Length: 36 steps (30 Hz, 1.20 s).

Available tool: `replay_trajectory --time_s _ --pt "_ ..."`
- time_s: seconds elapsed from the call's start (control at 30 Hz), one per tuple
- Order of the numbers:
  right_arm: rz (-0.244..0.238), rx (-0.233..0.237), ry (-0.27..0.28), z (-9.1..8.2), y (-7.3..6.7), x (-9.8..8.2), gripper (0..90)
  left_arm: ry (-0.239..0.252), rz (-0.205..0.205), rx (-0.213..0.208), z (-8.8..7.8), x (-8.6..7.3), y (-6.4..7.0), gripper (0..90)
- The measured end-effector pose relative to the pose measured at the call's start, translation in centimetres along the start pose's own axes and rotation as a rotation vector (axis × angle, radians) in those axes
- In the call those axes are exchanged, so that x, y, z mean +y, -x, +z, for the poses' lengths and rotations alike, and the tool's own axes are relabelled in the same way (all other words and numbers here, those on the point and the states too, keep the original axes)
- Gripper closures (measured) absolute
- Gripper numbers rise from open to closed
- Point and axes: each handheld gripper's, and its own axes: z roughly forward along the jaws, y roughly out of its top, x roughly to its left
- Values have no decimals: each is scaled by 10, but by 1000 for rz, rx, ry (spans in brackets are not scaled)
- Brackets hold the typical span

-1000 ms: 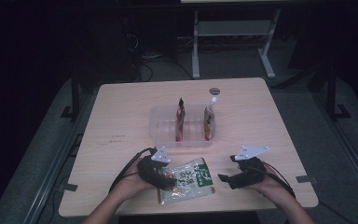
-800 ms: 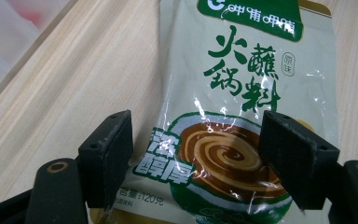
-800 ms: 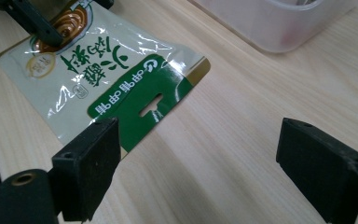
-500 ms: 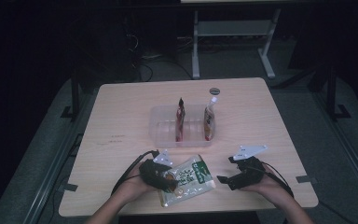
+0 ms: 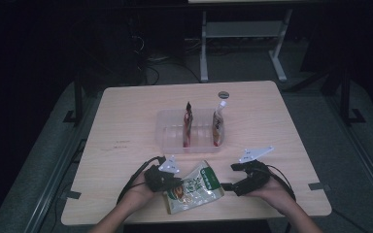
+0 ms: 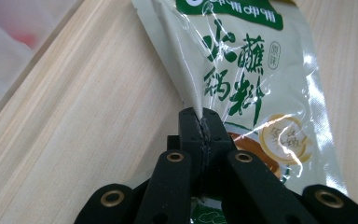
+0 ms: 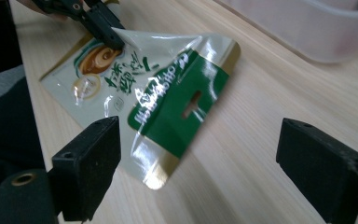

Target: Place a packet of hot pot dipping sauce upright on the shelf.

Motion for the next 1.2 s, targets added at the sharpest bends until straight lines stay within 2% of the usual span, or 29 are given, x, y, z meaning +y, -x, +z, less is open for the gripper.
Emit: replay_trajectory --time_s 0.1,0.47,0.53,0.57,0.63,0.7,0.8,0.83,1.0,1.17,1.2 --pt "-2 34 16 4 -1 5 135 24 17 3 -6 1 0 899" --pt "-15 128 60 25 2 26 137 124 2 38 -37 -2 -8 900" --pt "-8 160 79 32 5 30 140 134 3 40 -41 -3 -9 900" --pt "0 186 93 42 7 33 142 147 -2 42 -43 -3 -10 900" --pt "1 198 95 46 9 35 145 160 -1 45 -47 -4 -11 900" --pt "10 238 108 53 11 38 159 164 0 45 -50 -4 -12 900" --pt "14 274 104 59 9 40 204 176 0 46 -50 -4 -11 900" --pt "-1 276 97 60 8 40 215 177 -2 45 -50 -4 -11 900" --pt "-4 296 97 61 5 39 298 185 10 37 -49 -1 -7 900" --pt "-10 313 112 57 4 40 431 190 11 34 -46 0 -5 900" --pt "-7 312 119 56 4 40 484 189 9 35 -46 0 -6 900"
